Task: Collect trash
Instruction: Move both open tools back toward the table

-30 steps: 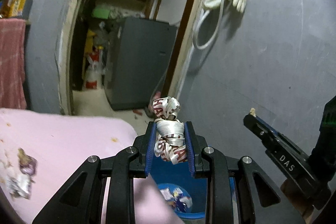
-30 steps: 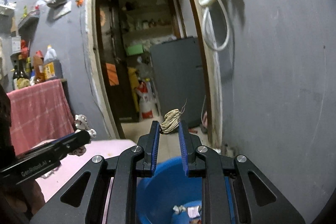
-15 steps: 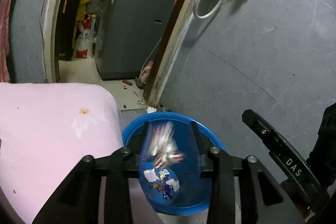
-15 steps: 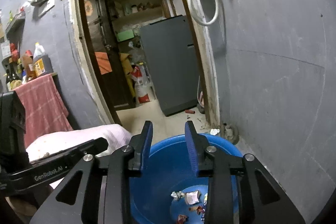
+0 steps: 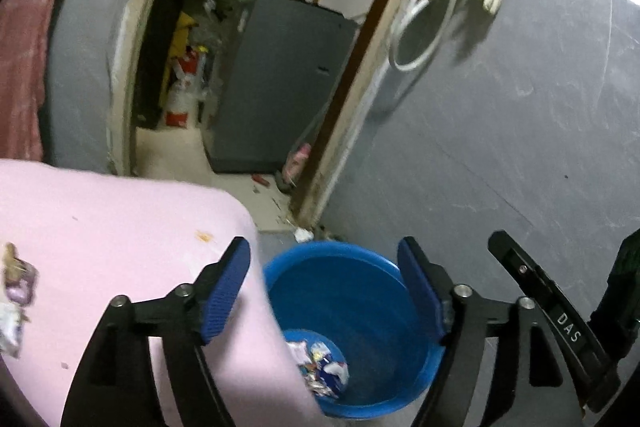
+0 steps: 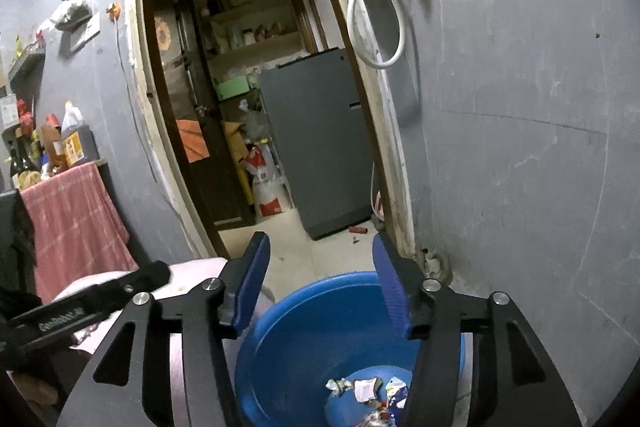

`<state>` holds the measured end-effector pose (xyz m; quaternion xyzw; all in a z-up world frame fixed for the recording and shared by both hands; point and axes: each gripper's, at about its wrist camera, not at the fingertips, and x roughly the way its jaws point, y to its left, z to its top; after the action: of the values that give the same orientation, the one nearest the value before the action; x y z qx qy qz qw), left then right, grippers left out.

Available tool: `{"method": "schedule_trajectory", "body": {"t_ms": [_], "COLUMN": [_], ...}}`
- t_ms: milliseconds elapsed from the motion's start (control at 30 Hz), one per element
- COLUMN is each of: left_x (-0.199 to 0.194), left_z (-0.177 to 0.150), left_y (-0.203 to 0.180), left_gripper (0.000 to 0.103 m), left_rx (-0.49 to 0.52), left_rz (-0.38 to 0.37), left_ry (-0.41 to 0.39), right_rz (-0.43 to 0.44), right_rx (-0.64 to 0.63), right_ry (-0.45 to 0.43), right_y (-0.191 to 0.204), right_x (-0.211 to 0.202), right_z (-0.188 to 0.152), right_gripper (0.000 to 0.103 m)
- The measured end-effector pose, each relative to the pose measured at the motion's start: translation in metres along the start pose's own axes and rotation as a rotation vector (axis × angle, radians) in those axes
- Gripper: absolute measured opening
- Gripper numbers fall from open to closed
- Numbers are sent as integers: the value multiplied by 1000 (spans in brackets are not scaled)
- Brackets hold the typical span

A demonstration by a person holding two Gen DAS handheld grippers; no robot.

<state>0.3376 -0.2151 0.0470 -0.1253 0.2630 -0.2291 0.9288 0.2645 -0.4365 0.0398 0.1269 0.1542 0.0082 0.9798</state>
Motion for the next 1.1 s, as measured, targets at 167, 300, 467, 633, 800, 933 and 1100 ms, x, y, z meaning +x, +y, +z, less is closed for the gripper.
{"method": "schedule_trajectory", "body": {"t_ms": [167,300,467,633,800,933,1100], "left_x": [-30,-54,-78,-102,-128,-151,-177], "left_z": [9,12,15,18,22,20,16], "left_y": [12,21,31,45,65,83,105], "left_gripper": [94,99,100,100,100,100,100], "left_rx": [7,0,31,48,39,43,69], "left_rz": [56,109,161,212,263,316,393], "left_ry": [-94,-156,-193,-237,-265,-275,-287], "right_rz": [33,52,104,145,190,261,319], "right_rx": [14,-10,-43,-73,-110,-112,-144], "right_ry": [-50,-96,-169,-204,-209,-194,-170], "right_y": [6,17,36,60,88,107,134], "right_x": [-8,-14,-24,-28,-28,-26,-24], "right_z": [5,9,15,22,22,18,14], "right_gripper": [82,103,103,103,103,103,103]}}
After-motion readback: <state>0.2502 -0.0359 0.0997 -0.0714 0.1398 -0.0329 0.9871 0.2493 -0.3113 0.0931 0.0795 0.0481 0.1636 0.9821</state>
